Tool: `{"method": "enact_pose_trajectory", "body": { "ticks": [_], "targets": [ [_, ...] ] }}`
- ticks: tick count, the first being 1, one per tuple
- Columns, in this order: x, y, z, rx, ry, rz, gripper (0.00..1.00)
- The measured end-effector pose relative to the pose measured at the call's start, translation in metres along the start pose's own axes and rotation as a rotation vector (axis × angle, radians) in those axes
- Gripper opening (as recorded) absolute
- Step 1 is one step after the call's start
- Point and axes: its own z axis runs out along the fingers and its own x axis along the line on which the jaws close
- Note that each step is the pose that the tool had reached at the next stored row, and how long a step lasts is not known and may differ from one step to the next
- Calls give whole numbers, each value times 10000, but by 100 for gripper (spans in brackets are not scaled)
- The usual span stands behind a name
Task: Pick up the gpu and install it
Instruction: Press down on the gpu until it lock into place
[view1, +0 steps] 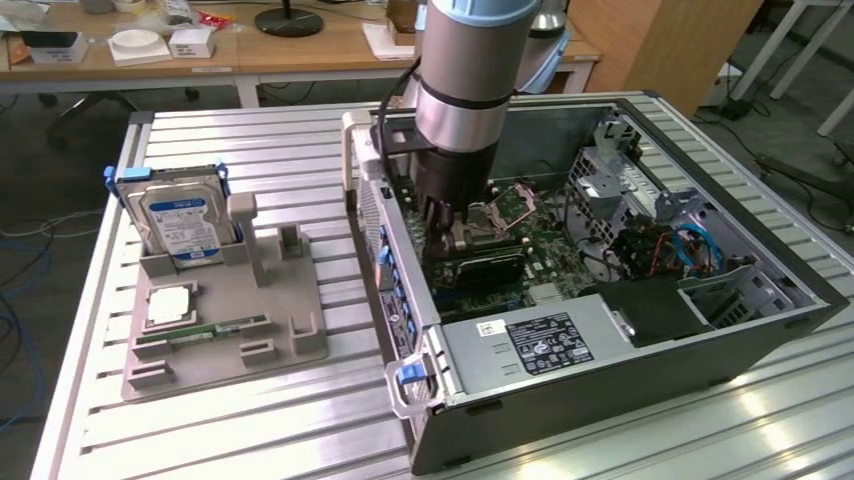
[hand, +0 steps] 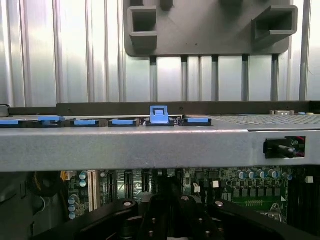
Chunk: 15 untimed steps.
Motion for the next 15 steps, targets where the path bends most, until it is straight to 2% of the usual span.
{"method": "enact_pose_trajectory", "body": {
  "ticks": [8, 15],
  "targets": [
    [-2, 0, -65, 0, -1, 0, 10],
    [-2, 0, -68, 0, -1, 0, 10]
  ]
}}
